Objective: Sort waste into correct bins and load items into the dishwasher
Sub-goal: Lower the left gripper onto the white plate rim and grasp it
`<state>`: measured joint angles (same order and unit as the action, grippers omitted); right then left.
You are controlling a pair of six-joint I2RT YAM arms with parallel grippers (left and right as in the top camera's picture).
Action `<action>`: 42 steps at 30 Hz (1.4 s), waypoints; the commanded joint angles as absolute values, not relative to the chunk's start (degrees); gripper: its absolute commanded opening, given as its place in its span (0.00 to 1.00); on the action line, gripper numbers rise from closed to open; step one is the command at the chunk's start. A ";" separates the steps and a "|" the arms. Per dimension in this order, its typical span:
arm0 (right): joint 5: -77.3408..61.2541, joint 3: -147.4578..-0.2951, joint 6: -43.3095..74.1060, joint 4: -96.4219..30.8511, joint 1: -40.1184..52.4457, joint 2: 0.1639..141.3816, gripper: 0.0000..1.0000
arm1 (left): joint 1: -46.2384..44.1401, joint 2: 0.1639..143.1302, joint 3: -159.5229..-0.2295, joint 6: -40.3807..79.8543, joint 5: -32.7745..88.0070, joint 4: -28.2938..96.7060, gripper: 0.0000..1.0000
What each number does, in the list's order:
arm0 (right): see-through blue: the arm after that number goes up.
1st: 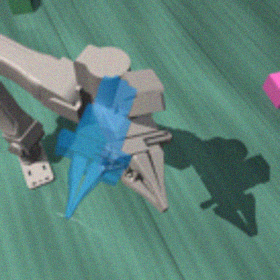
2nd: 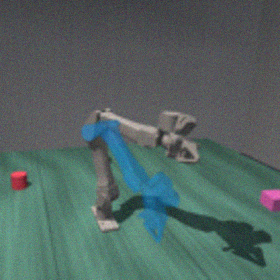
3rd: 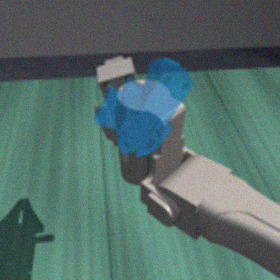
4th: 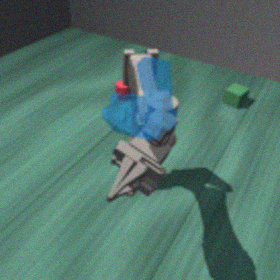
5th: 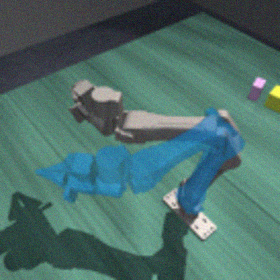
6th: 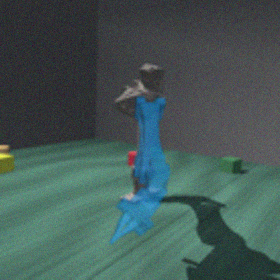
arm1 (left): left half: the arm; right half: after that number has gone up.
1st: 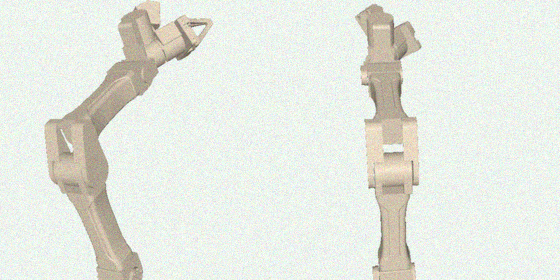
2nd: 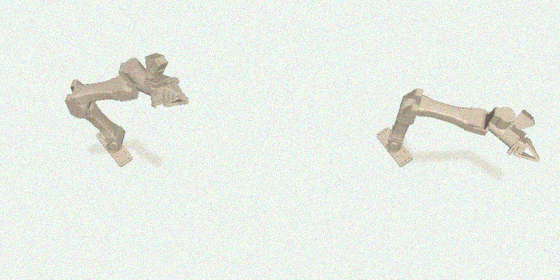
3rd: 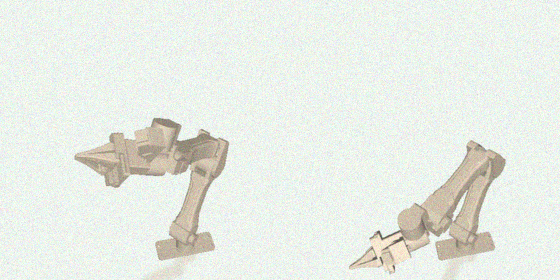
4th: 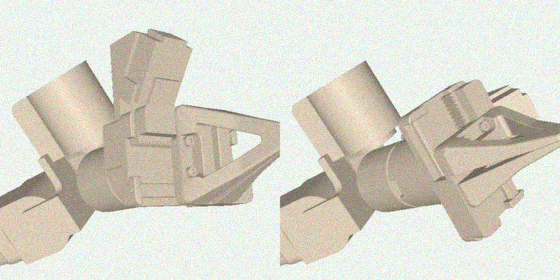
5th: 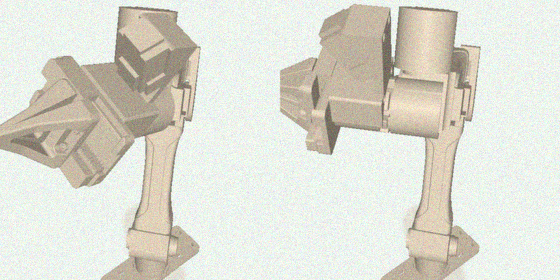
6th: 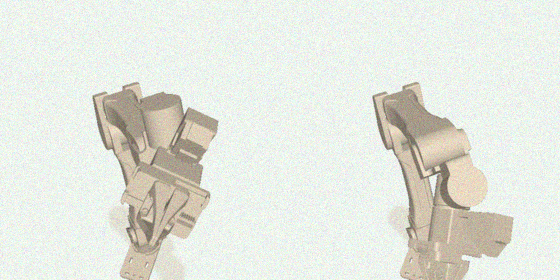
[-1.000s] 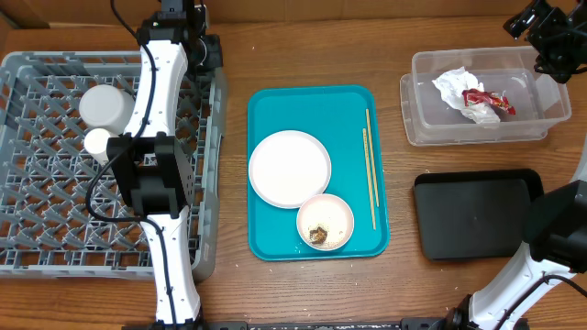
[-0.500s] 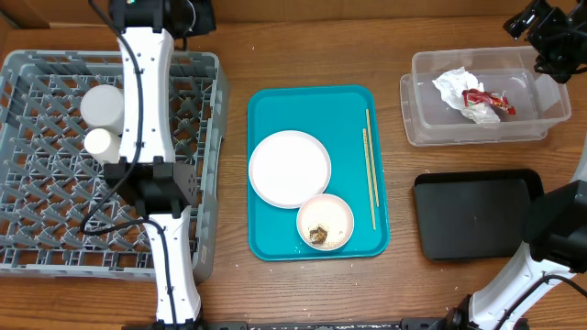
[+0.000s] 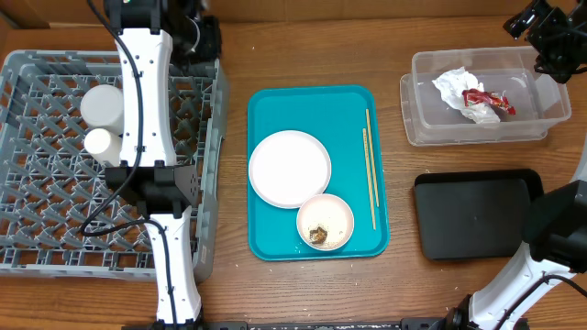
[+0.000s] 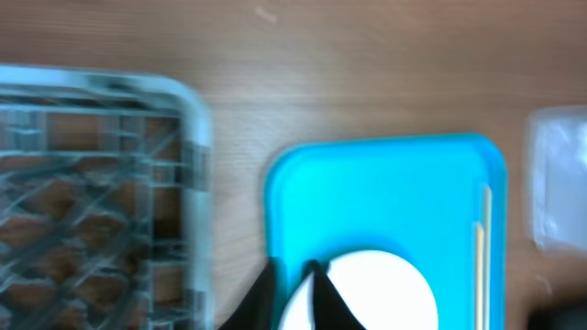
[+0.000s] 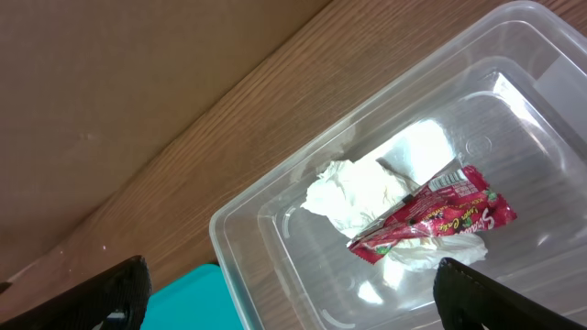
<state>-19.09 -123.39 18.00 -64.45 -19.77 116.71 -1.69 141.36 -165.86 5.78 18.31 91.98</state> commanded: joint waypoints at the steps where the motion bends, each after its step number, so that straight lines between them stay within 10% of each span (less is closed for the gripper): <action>1: -18.92 -123.79 18.24 -64.18 -19.57 113.95 1.00 | -3.55 141.69 -165.95 -2.24 31.57 95.22 0.52; 4: -18.92 -123.79 18.24 -64.18 -19.57 113.95 1.00 | -5.61 141.69 -165.34 -5.19 33.08 96.82 0.74; 12: -18.92 -123.79 18.24 -64.18 -19.57 113.95 1.00 | -15.75 141.78 -163.48 -2.42 26.57 96.82 0.72; 19: -18.92 -123.79 18.24 -64.18 -19.57 113.95 1.00 | -23.40 141.78 -162.78 -1.08 19.27 96.82 1.00; 42: -18.92 -123.79 18.26 -64.18 -19.57 113.95 1.00 | -28.88 141.99 -142.26 34.02 9.91 89.82 0.70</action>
